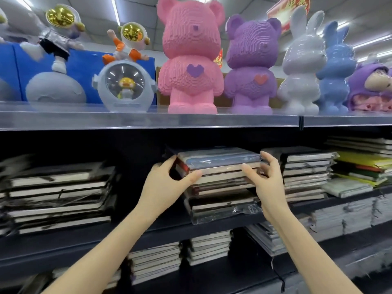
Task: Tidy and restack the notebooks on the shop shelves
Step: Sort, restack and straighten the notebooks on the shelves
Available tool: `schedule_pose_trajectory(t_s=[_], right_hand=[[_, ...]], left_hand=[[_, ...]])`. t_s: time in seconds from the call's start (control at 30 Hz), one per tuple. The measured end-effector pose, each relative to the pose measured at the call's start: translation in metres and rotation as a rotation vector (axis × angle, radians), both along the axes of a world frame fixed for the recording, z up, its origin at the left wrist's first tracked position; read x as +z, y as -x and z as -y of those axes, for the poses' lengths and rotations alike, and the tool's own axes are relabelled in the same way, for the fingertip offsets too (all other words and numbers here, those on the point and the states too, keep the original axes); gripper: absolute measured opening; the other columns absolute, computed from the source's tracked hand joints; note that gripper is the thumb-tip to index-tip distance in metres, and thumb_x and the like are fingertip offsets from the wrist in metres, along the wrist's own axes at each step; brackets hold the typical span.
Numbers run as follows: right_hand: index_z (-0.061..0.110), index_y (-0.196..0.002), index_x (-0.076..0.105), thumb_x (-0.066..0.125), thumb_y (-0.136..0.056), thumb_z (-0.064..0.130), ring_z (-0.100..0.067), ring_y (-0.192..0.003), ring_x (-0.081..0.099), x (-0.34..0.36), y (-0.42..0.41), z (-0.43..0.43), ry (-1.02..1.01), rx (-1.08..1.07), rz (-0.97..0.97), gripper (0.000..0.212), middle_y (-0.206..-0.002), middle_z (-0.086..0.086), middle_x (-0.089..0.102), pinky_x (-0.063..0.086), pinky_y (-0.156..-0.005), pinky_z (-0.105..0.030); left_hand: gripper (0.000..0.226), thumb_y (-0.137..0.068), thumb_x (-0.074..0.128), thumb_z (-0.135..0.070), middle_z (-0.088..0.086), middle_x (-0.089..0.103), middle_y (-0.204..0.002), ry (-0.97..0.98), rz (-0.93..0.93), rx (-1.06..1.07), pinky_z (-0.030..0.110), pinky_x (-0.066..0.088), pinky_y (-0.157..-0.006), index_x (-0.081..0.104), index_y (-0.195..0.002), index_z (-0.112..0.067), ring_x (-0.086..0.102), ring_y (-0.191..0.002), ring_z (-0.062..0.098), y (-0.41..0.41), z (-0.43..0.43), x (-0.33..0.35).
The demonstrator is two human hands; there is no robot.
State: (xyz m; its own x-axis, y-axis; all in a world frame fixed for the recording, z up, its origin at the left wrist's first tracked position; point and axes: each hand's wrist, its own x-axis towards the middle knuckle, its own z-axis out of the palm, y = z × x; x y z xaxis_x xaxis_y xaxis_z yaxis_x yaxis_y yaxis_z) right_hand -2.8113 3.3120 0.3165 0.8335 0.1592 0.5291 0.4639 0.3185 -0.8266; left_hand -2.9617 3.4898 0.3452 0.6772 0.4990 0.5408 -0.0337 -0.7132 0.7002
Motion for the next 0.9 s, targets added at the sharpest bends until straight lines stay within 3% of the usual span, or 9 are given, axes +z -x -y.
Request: schedule_pose_trajectory(t_s=[0.07,0.2,0.4,0.5,0.57,0.67,0.77,0.9], right_hand=[[0.033,-0.132,0.043,0.074,-0.078,0.035,-0.006,-0.105,0.050,0.002,-0.003,-0.002,0.045,-0.079,0.044,0.063,-0.123,0.006,0.047,0.041,-0.083,-0.019],[0.030,-0.136,0.042,0.072,-0.082,0.033,-0.010,-0.112,0.046,0.006,-0.021,-0.007,0.074,-0.110,0.030,0.062,-0.126,0.008,0.047,0.038,-0.090,-0.026],[0.027,-0.144,0.035,0.064,-0.087,0.042,-0.008,-0.119,0.042,0.006,-0.036,-0.022,0.191,-0.199,0.066,0.065,-0.141,0.003,0.045,0.035,-0.100,-0.028],[0.029,-0.147,0.027,0.057,-0.088,0.052,-0.019,-0.130,0.042,0.008,-0.038,-0.023,0.335,-0.292,0.068,0.070,-0.147,-0.001,0.041,0.036,-0.103,-0.037],[0.027,-0.148,0.027,0.055,-0.088,0.057,-0.026,-0.129,0.044,0.008,-0.033,-0.021,0.426,-0.403,0.102,0.072,-0.145,-0.006,0.044,0.039,-0.103,-0.044],[0.017,-0.141,0.040,0.055,-0.087,0.057,-0.032,-0.117,0.052,0.000,-0.012,-0.019,0.491,-0.678,0.224,0.068,-0.130,-0.010,0.055,0.040,-0.096,-0.047],[0.010,-0.121,0.058,0.053,-0.088,0.048,-0.030,-0.097,0.059,-0.013,0.028,-0.027,0.363,-0.858,0.459,0.051,-0.110,-0.008,0.064,0.040,-0.081,-0.039],[0.012,-0.103,0.064,0.054,-0.091,0.034,-0.019,-0.085,0.059,-0.024,0.087,-0.065,0.305,-0.672,0.806,0.027,-0.096,-0.001,0.065,0.039,-0.076,-0.028]], left_hand=[[0.081,-0.073,0.066,-0.058,-0.006,0.053,-0.134,-0.076,0.074,-0.029,0.016,0.032,-0.100,0.044,-0.141,-0.020,0.047,-0.124,0.007,-0.006,-0.001,-0.002],[0.063,-0.076,0.068,-0.052,-0.025,0.061,-0.104,-0.111,0.119,-0.080,-0.002,0.035,-0.082,0.058,-0.128,-0.019,0.054,-0.096,-0.011,-0.025,-0.002,0.000],[0.058,-0.076,0.059,-0.063,-0.008,0.065,-0.114,-0.116,0.095,-0.089,0.017,0.043,-0.085,0.061,-0.120,-0.025,0.058,-0.106,0.007,-0.053,-0.014,-0.003],[0.055,-0.081,0.058,-0.058,-0.003,0.062,-0.119,-0.112,0.074,-0.094,0.023,0.043,-0.088,0.058,-0.123,-0.023,0.057,-0.111,0.014,-0.057,-0.014,-0.003],[0.056,-0.085,0.058,-0.052,0.001,0.057,-0.128,-0.099,0.074,-0.092,0.019,0.037,-0.090,0.051,-0.131,-0.021,0.052,-0.120,0.018,-0.053,-0.010,-0.003],[0.067,-0.089,0.057,-0.046,0.003,0.043,-0.144,-0.106,0.097,-0.027,0.014,0.025,-0.094,0.035,-0.144,-0.016,0.038,-0.132,0.016,-0.029,-0.003,-0.011],[0.061,-0.090,0.056,-0.043,0.000,0.045,-0.143,-0.232,0.099,0.042,0.016,0.026,-0.099,0.038,-0.143,-0.018,0.040,-0.131,0.013,0.011,-0.006,-0.032],[0.047,-0.091,0.059,-0.035,0.003,0.058,-0.127,-0.447,0.059,0.237,0.025,0.033,-0.099,0.053,-0.132,-0.013,0.051,-0.121,0.019,0.063,-0.034,-0.060]])
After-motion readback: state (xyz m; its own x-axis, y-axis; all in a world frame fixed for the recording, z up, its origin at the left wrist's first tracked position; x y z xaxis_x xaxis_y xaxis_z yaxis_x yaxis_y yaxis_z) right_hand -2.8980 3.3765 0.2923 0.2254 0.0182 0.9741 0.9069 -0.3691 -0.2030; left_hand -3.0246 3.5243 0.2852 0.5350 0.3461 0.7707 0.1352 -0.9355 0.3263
